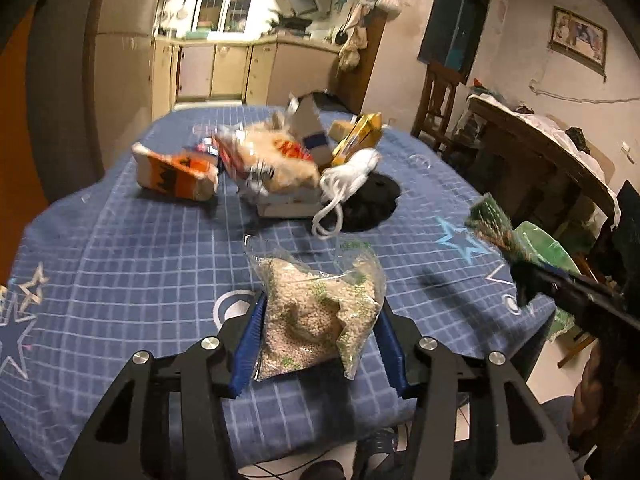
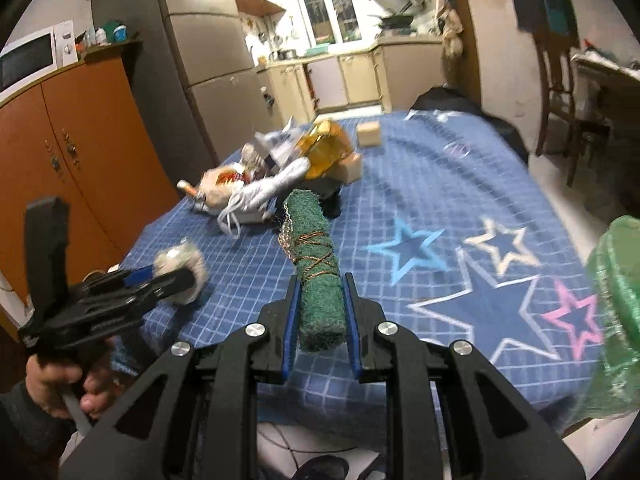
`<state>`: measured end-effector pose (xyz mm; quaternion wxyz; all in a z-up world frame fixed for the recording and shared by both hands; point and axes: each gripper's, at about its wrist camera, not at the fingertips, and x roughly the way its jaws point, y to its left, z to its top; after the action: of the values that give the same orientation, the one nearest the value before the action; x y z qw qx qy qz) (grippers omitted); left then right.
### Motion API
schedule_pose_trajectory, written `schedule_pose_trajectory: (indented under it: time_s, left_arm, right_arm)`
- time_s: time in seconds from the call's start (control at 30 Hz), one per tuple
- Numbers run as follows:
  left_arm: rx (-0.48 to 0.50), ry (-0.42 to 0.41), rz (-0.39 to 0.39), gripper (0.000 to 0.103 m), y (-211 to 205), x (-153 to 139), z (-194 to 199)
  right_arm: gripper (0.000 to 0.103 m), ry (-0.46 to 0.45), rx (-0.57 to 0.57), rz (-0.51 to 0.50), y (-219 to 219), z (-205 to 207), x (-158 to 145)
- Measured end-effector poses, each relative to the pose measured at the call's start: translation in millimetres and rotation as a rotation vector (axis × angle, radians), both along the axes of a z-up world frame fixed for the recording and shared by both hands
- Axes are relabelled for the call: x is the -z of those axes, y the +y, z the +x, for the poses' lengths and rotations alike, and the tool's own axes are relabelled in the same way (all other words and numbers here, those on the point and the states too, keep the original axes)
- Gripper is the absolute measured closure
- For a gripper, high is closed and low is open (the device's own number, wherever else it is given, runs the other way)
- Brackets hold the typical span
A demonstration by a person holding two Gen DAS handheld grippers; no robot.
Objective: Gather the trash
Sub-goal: 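Carry the scrubber roll and grain bag with both tools over the green bin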
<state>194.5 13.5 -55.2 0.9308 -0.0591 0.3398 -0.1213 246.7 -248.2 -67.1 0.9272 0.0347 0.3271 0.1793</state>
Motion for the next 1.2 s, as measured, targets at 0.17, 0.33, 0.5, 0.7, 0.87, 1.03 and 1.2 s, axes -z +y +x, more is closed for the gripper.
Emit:
schedule_pose_trajectory:
  time_s: [0.17, 0.33, 0.5, 0.7, 0.87, 1.03, 1.2]
  left_arm:
    - [0.006, -0.100, 0.009, 0.050, -10, -34, -16]
    - [0.022, -0.164, 0.010, 0.050, -43, -67, -12]
    - [0.055, -0.192, 0.014, 0.050, -79, -89, -4]
    - [0.106, -0.210, 0.022, 0.050, -133, -115, 9]
    - [0.163, -0.219, 0.012, 0.050, -180, -133, 27]
    - [0.257, -0.205, 0.014, 0.050, -242, -146, 43]
    - [0.355, -0.184, 0.014, 0.050, -309, -149, 56]
  right_arm:
    - [0.084, -0.097, 0.072, -0.047, -10, -13, -25]
    - [0.084, -0.155, 0.154, -0.088, -33, -19, -48]
    - [0.084, -0.176, 0.210, -0.105, -59, -20, -65]
    - [0.084, -0.198, 0.282, -0.126, -99, -15, -92]
    - [0.084, -0.199, 0.347, -0.139, -131, -13, -106]
    - [0.084, -0.189, 0.411, -0.154, -163, -19, -113]
    - [0.084, -0.141, 0.488, -0.159, -206, -20, -113]
